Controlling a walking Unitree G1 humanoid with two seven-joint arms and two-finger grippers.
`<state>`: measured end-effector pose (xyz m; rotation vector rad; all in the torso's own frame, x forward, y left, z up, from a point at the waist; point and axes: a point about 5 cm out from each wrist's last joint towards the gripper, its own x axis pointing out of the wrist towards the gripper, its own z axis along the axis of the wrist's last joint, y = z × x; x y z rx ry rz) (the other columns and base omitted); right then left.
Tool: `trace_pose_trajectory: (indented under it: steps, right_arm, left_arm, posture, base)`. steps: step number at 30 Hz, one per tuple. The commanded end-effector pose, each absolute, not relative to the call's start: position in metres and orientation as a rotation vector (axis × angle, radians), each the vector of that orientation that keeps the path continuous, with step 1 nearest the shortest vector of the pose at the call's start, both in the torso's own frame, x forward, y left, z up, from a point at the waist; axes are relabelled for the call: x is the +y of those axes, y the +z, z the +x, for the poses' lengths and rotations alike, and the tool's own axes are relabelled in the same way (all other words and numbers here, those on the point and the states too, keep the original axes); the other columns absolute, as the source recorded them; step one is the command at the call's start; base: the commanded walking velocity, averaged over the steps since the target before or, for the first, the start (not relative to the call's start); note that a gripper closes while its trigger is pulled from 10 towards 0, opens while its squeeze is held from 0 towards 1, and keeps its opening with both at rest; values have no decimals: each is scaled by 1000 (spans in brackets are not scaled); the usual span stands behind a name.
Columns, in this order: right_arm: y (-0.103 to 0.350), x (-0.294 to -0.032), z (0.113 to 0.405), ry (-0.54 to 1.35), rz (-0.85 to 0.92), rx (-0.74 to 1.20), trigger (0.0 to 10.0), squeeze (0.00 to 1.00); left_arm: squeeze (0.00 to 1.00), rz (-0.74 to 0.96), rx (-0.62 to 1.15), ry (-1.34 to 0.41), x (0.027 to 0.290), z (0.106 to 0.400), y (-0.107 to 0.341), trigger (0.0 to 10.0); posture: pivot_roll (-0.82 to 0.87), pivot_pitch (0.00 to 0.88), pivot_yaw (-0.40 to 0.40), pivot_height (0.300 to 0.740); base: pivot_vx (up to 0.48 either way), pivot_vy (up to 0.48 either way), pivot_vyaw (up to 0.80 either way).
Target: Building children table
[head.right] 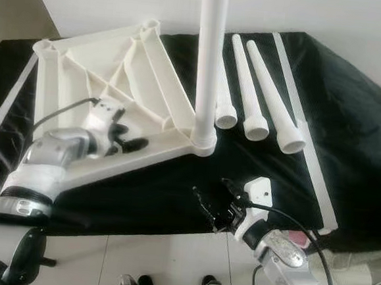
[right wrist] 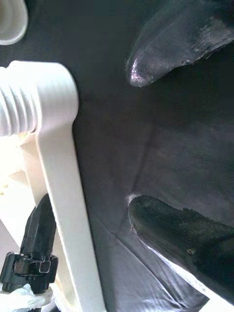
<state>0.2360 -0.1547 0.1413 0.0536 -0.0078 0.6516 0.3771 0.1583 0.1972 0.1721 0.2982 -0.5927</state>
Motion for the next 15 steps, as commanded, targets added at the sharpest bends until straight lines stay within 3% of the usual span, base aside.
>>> trace_pose_trajectory:
  steps: [1,5,11,12,15]
  right_arm:
    - [139,-153,234,656,70,-1,10000,0]
    - [140,-153,235,658,68,-3,10000,0]
    - [140,-153,235,663,66,-3,10000,0]
    - [139,-152,235,665,66,-1,10000,0]
    - [139,-152,235,666,66,0,10000,0]
  left_arm:
    - [0,221,132,67,208,388,230,10000]
    - [0,205,112,56,205,388,234,10000]
    - [0,128,-66,-189,175,386,256,10000]
    - [0,108,-121,-293,164,382,264,10000]
    - [0,88,-163,-361,159,379,270,10000]
  posture:
    - [-173,194,110,740]
    - [-172,190,109,740]
    - [-172,187,108,740]
    - [-174,187,110,740]
    - [-174,186,109,740]
  base:
    - [0,0,0]
    - [0,0,0]
    - [0,0,0]
    - [0,0,0]
    - [0,0,0]
